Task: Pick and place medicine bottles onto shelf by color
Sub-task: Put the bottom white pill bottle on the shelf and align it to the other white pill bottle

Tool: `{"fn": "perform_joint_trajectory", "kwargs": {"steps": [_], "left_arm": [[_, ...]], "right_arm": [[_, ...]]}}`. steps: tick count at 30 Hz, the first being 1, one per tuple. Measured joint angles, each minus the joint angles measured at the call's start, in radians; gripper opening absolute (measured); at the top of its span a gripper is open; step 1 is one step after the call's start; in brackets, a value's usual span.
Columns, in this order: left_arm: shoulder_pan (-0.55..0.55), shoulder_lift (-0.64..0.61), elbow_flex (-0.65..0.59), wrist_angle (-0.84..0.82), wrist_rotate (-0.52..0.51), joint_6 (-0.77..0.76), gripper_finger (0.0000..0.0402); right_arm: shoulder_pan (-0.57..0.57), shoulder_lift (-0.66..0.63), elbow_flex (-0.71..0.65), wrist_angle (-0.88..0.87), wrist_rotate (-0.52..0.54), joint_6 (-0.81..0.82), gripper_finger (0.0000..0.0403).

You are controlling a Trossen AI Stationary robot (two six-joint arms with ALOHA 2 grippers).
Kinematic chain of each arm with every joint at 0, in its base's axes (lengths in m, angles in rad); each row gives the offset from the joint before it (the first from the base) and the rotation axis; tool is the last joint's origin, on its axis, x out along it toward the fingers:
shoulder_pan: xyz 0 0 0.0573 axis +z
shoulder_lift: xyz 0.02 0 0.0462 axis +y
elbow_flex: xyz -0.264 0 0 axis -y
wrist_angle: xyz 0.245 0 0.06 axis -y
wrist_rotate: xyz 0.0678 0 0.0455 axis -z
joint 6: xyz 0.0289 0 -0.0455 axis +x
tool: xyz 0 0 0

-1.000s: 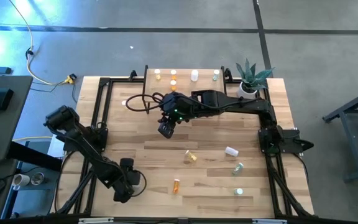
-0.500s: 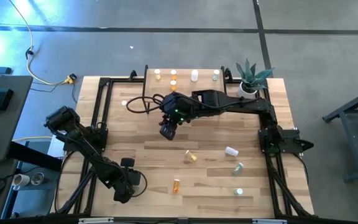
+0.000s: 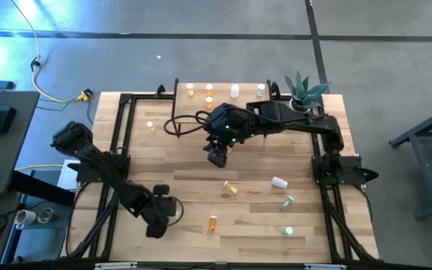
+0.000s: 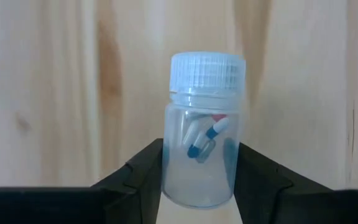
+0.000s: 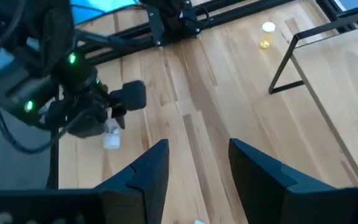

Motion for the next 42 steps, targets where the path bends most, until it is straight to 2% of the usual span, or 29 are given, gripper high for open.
{"fn": "perform_joint_trajectory", "kwargs": {"steps": [8,24,34,42], "left_arm": [[0.155,-0.111,0.001,0.154,-0.046,0.182,0.015],[0.413,-0.288,0.0,0.448,-0.025,0.535,0.0151],[0.548,-0.336,0.001,0.558,-0.02,0.603,0.0151],[0.629,-0.333,0.0,0.647,-0.018,0.657,0.0152]], "right_arm": [[0.0,-0.016,0.0,-0.049,-0.016,-0.01,0.0158],[0.001,-0.069,0.0,-0.047,-0.006,0.017,0.0158],[-0.002,-0.088,0.001,-0.033,-0.006,0.015,0.0158],[-0.023,-0.088,0.001,-0.033,0.03,-0.077,0.0158]]}}
